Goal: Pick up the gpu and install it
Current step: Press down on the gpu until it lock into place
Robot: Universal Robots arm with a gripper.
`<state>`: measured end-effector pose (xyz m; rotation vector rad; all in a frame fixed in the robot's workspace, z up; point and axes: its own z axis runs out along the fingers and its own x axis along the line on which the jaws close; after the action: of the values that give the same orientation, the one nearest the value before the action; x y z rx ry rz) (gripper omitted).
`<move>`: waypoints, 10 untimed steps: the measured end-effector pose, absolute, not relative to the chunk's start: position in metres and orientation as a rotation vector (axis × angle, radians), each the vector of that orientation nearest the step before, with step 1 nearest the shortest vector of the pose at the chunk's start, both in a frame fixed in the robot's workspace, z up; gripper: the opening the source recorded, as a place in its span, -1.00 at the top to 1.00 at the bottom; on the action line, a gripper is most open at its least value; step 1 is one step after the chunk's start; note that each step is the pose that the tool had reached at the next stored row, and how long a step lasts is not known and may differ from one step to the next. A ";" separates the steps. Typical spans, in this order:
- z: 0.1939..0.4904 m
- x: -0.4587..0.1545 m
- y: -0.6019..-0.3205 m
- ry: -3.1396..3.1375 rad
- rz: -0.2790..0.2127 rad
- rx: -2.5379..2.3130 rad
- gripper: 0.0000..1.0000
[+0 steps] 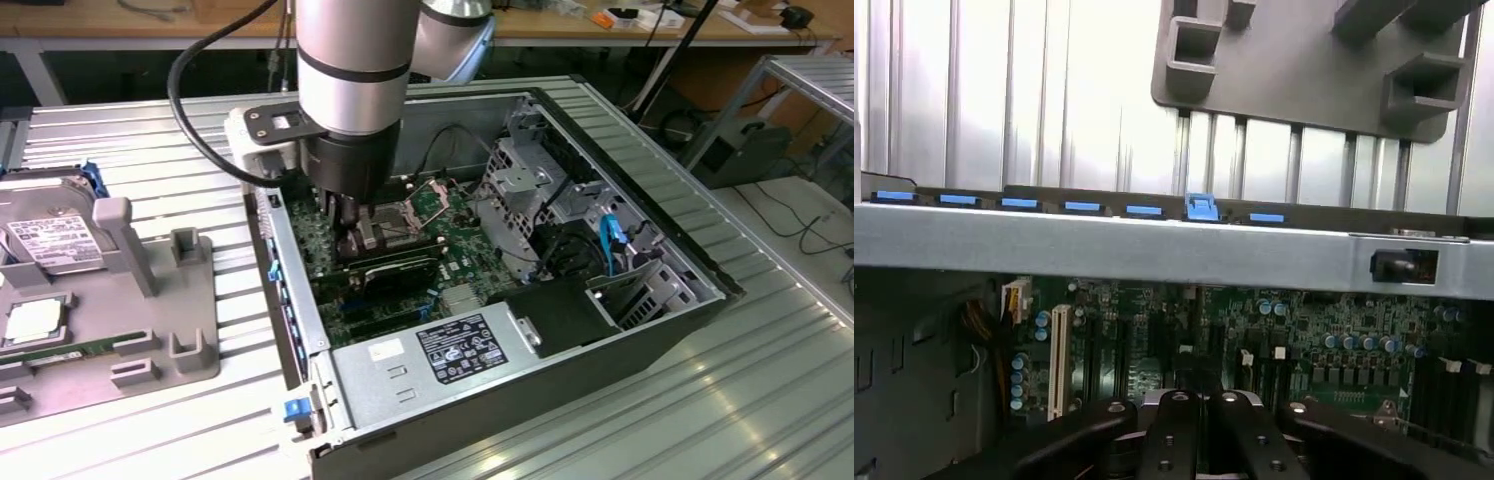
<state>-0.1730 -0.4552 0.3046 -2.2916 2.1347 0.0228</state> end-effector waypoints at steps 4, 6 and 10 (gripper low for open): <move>0.305 -0.181 -0.455 2.137 0.028 -2.293 0.79; 0.305 -0.189 -0.455 2.138 0.028 -2.292 0.79; 0.305 -0.195 -0.455 2.139 0.028 -2.291 0.79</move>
<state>-0.1946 -0.4552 0.3050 -2.2910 2.1393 0.0278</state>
